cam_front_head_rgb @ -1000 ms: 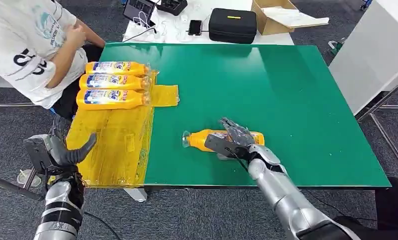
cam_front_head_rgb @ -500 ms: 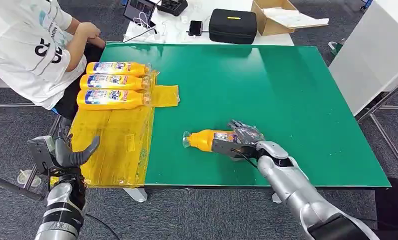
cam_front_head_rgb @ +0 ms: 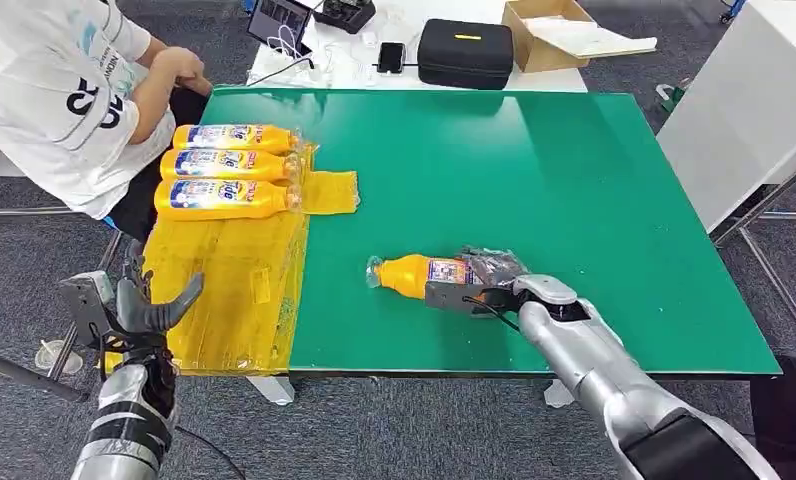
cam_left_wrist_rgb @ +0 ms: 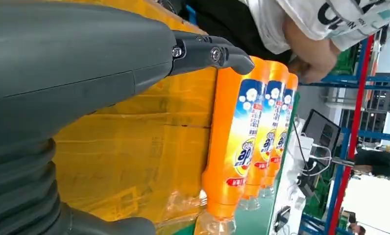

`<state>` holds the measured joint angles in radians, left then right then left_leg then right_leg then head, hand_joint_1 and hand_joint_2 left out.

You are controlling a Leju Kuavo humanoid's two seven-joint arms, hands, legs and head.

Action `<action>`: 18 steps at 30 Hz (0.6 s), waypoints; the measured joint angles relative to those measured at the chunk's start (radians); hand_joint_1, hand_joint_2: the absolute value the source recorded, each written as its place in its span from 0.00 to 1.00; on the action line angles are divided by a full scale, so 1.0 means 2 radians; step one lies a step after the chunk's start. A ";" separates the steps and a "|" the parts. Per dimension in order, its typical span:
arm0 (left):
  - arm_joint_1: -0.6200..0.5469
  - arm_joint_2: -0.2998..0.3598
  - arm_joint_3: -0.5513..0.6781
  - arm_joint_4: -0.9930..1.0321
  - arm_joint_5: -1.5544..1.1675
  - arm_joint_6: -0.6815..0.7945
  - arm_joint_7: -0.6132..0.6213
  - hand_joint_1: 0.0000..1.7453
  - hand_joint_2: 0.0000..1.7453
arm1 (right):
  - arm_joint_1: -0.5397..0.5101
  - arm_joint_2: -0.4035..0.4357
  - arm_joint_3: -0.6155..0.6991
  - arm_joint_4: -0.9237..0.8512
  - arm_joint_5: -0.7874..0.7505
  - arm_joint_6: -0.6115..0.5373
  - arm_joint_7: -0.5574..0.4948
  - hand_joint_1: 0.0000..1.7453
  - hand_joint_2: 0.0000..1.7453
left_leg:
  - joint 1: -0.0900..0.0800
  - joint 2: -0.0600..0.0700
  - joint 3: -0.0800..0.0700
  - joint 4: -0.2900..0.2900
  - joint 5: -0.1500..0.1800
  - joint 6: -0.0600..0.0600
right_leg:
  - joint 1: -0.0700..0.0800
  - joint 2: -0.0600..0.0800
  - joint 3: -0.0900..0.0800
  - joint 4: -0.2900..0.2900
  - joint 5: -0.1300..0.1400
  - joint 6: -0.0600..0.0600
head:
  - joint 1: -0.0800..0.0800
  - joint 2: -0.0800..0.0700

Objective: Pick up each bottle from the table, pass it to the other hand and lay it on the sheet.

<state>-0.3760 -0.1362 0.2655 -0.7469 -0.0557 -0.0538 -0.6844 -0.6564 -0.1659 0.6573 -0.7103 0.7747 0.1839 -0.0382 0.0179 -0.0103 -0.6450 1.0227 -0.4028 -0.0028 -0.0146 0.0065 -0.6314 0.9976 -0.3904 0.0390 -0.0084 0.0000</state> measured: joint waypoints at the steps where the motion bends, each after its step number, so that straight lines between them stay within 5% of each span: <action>1: 0.000 -0.001 0.000 0.002 0.001 -0.001 -0.001 0.00 1.00 | -0.001 -0.001 0.002 0.001 -0.007 -0.001 -0.003 1.00 1.00 | 0.000 0.000 0.000 0.000 0.000 0.000 | 0.000 0.000 0.000 0.000 0.000 0.000 | 0.000 0.000; 6: -0.001 -0.004 -0.001 0.006 0.002 -0.004 -0.002 0.00 1.00 | 0.006 -0.008 0.006 -0.003 -0.063 -0.026 -0.024 1.00 1.00 | 0.000 0.000 0.000 0.000 0.000 0.000 | 0.000 0.000 0.000 0.000 0.000 0.000 | 0.000 0.000; 14: 0.012 -0.020 -0.016 -0.012 0.014 -0.016 0.015 0.00 1.00 | 0.093 0.017 -0.060 -0.084 -0.107 -0.147 -0.058 1.00 1.00 | 0.000 0.000 -0.001 0.000 -0.001 0.000 | 0.000 0.000 -0.001 0.000 0.000 0.000 | 0.000 0.000; 18: 0.031 -0.027 -0.026 -0.038 0.044 -0.050 0.052 0.00 1.00 | 0.139 0.043 -0.105 -0.138 -0.048 -0.287 -0.084 1.00 1.00 | 0.000 0.000 -0.002 0.000 -0.001 0.000 | 0.000 0.000 -0.001 0.000 0.000 0.000 | 0.000 0.000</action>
<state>-0.3139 -0.1911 0.2132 -0.8233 0.0329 -0.1542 -0.5805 -0.3784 -0.0808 0.4473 -0.9855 0.6780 -0.3898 -0.2061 0.0188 -0.0112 -0.6491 1.0225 -0.4039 -0.0030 -0.0139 0.0062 -0.6342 0.9977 -0.3912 0.0390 -0.0084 0.0000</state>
